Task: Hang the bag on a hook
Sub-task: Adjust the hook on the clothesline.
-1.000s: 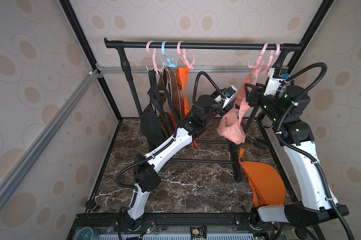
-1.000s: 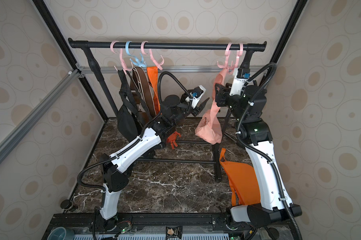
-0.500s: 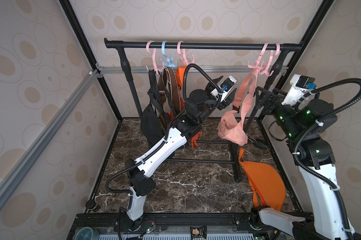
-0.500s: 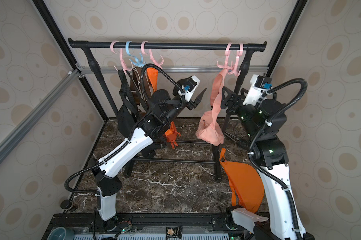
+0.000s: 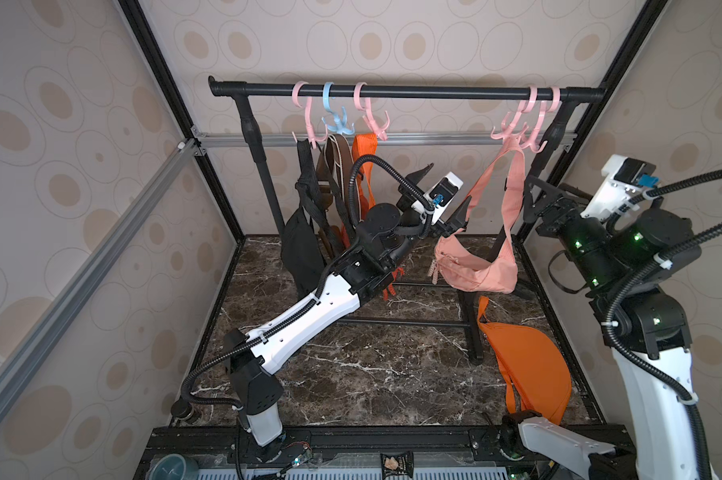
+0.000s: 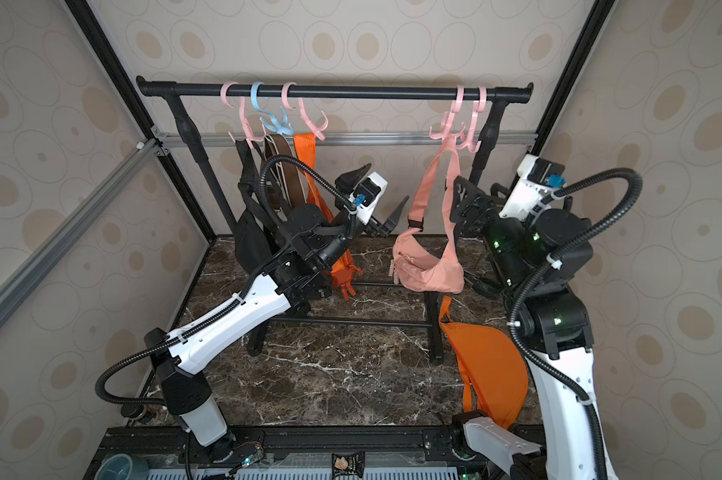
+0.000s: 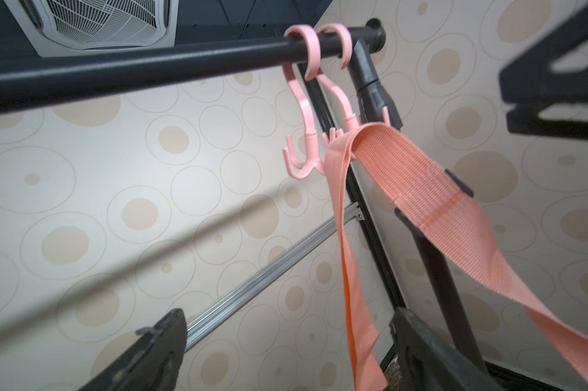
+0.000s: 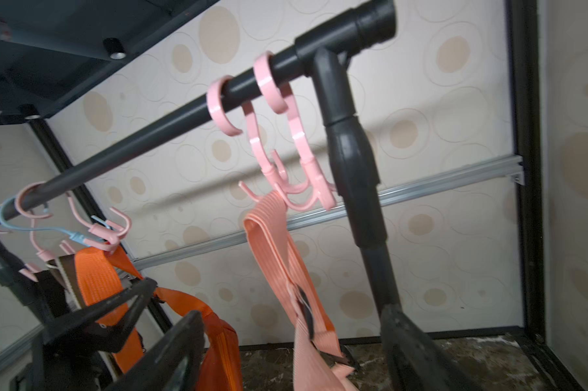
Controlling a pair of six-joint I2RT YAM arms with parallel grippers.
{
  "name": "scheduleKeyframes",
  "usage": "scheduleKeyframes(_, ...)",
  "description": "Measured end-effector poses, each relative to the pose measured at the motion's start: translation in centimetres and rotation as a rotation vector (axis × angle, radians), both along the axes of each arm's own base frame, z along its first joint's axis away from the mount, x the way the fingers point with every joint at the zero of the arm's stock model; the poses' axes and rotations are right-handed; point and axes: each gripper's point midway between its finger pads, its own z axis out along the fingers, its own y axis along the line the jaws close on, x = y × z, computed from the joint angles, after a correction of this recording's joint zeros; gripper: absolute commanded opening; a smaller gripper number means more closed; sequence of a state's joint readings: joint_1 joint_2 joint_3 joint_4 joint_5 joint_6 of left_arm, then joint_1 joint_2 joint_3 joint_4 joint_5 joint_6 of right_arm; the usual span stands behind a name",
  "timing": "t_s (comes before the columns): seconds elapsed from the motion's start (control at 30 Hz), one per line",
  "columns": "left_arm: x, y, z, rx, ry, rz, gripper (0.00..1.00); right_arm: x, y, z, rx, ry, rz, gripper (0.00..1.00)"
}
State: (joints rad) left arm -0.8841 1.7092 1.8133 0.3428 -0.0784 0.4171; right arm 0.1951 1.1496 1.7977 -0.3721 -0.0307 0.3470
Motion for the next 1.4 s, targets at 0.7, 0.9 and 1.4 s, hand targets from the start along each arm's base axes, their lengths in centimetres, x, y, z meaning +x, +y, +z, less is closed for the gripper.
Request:
scheduleKeyframes(0.7, -1.4, 6.0, -2.4, -0.054, 0.056, 0.147, 1.0, 12.4, 4.4, -0.3, -0.196, 0.031, 0.049, 0.82)
scheduleKeyframes(0.9, -1.5, 6.8, -4.1, -0.014, 0.071, 0.184, 1.0, 13.5, 6.6, 0.0, -0.224, 0.003, 0.078, 0.81)
scheduleKeyframes(1.4, -2.1, 8.8, -4.6, 0.003, 0.07, 0.243, 1.0, 12.5, 17.2, -0.2, -0.293, -0.054, 0.315, 0.8)
